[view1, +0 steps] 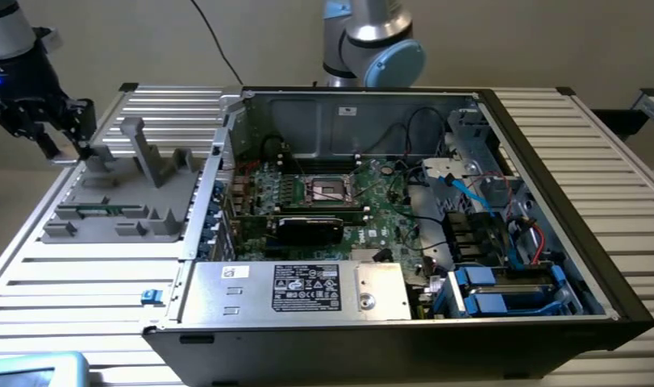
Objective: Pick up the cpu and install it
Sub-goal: 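Pick up the cpu and move it towards the insertion slot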
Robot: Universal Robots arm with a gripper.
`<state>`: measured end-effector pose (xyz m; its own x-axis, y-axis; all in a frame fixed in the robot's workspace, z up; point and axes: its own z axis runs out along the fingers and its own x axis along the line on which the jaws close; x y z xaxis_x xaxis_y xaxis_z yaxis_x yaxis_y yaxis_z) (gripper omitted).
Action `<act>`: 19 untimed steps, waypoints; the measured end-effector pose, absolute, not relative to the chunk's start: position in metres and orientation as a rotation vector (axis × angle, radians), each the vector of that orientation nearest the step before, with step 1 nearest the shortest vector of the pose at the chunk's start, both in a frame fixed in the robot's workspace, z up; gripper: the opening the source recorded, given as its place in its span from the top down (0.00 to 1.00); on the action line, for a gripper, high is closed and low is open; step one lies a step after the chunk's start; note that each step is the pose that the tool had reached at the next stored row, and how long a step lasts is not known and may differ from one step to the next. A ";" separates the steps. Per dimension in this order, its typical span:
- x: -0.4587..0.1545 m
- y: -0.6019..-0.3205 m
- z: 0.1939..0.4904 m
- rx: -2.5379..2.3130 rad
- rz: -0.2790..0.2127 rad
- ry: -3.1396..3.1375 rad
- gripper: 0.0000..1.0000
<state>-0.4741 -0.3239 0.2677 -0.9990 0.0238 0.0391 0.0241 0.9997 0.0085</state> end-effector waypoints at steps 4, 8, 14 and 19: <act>-0.474 -0.324 0.286 -0.037 -0.014 -3.102 0.45; -0.473 -0.324 0.304 -0.037 -0.014 -3.101 0.45; -0.463 -0.324 0.331 -0.037 -0.014 -3.095 0.45; -0.451 -0.324 0.354 -0.037 -0.013 -3.088 0.45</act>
<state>-0.4509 -0.3239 0.3544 -0.9983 0.0237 0.0537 0.0242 0.9997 0.0081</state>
